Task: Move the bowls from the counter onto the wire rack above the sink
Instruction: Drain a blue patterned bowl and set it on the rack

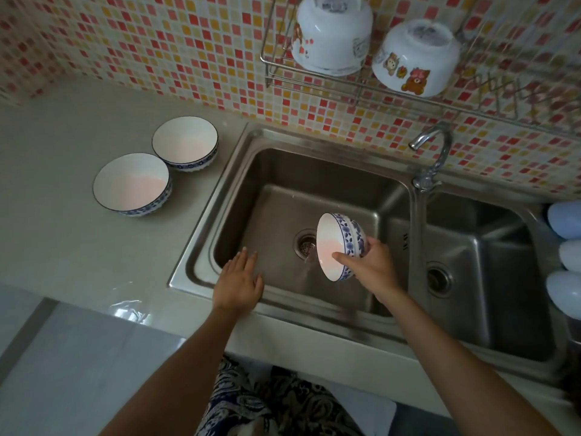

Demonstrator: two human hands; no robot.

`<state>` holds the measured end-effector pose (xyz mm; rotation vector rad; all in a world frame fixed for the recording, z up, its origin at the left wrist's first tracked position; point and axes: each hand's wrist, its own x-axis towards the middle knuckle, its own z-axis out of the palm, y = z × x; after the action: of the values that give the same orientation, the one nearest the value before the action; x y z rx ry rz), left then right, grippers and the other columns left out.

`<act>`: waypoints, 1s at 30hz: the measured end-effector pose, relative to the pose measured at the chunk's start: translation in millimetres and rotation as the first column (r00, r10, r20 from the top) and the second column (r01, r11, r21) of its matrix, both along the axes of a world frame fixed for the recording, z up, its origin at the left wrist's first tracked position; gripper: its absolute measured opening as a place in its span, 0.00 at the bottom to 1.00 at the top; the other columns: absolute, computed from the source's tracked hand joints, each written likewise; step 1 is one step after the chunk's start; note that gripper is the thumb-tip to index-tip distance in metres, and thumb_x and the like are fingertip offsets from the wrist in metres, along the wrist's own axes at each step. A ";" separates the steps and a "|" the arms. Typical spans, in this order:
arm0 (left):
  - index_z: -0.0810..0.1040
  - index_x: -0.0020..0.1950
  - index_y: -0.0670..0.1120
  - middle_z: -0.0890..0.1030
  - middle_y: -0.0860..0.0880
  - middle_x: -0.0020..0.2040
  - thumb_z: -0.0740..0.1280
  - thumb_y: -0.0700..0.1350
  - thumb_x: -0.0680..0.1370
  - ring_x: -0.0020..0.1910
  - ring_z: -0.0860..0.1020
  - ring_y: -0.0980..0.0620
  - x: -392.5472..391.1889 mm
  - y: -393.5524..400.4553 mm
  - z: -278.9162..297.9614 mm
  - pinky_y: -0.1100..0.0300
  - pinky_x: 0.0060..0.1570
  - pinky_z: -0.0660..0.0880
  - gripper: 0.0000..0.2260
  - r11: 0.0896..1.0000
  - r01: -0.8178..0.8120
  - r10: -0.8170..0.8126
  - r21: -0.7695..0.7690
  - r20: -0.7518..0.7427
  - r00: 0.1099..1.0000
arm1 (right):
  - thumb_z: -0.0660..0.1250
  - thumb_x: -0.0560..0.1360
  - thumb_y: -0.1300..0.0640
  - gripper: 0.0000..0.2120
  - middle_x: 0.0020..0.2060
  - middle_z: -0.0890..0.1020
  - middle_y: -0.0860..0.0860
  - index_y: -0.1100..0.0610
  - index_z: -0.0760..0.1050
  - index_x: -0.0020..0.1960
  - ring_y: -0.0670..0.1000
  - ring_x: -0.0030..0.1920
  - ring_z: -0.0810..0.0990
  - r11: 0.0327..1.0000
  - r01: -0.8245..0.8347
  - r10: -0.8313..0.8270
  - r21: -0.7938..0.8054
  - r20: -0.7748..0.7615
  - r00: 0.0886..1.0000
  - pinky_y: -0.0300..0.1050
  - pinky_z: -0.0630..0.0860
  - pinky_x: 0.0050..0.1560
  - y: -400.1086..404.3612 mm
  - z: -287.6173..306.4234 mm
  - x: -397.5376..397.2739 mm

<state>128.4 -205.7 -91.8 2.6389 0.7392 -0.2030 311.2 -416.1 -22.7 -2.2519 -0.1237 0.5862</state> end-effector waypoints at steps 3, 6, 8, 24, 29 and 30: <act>0.60 0.75 0.45 0.61 0.41 0.76 0.50 0.54 0.77 0.74 0.60 0.44 0.2 -0.2 0.4 0.50 0.73 0.58 0.28 1.000 -0.002 0.002 -0.006 0.004 1.000 | 0.81 0.57 0.45 0.32 0.49 0.73 0.48 0.55 0.75 0.57 0.51 0.54 0.75 0.996 -0.050 0.058 -0.079 0.100 0.993 0.47 0.76 0.58 5.7 6.9 -4.7; 0.58 0.76 0.46 0.58 0.43 0.77 0.52 0.54 0.79 0.76 0.57 0.46 -0.7 -2.3 0.2 0.51 0.74 0.55 0.26 1.000 -0.008 0.008 -0.009 0.013 1.000 | 0.81 0.58 0.45 0.37 0.51 0.69 0.49 0.57 0.71 0.61 0.52 0.55 0.74 0.987 -0.097 0.120 -0.130 0.178 0.977 0.43 0.73 0.59 8.7 5.4 -6.5; 0.57 0.76 0.47 0.56 0.44 0.77 0.52 0.53 0.80 0.76 0.55 0.46 -0.9 -2.9 -0.5 0.51 0.75 0.53 0.25 1.000 -0.009 0.009 -0.009 0.017 1.000 | 0.81 0.58 0.44 0.40 0.53 0.68 0.50 0.57 0.69 0.64 0.51 0.54 0.74 0.977 -0.125 0.162 -0.172 0.219 0.962 0.44 0.74 0.59 11.2 3.8 -7.6; 0.54 0.77 0.48 0.55 0.45 0.78 0.51 0.56 0.81 0.77 0.53 0.48 -2.6 -2.7 -2.7 0.53 0.75 0.50 0.26 1.000 -0.015 0.015 -0.015 0.036 0.999 | 0.81 0.62 0.49 0.41 0.59 0.68 0.54 0.58 0.65 0.67 0.52 0.54 0.75 0.872 -0.320 0.465 -0.370 0.420 0.780 0.45 0.78 0.52 11.4 -1.2 -25.0; 0.43 0.78 0.50 0.46 0.47 0.79 0.46 0.60 0.80 0.77 0.44 0.51 -3.6 2.1 0.6 0.54 0.75 0.41 0.30 0.995 0.065 -0.065 -0.076 -0.003 0.998 | 0.79 0.62 0.46 0.31 0.55 0.78 0.54 0.57 0.73 0.59 0.51 0.47 0.79 0.993 0.116 -0.116 -0.009 0.059 0.992 0.45 0.81 0.45 22.3 10.7 -14.7; 0.42 0.77 0.50 0.45 0.48 0.79 0.45 0.62 0.79 0.77 0.42 0.52 -2.5 4.9 3.3 0.55 0.74 0.40 0.31 0.993 0.076 -0.076 -0.094 0.000 0.997 | 0.78 0.65 0.49 0.28 0.55 0.80 0.56 0.58 0.74 0.60 0.52 0.47 0.81 0.965 0.234 -0.221 0.117 -0.112 0.969 0.48 0.83 0.44 23.4 18.5 -13.6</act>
<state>125.9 -200.8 -88.5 2.5795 0.6156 -0.2570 297.6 -392.7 -4.1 -2.0715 0.1420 0.5467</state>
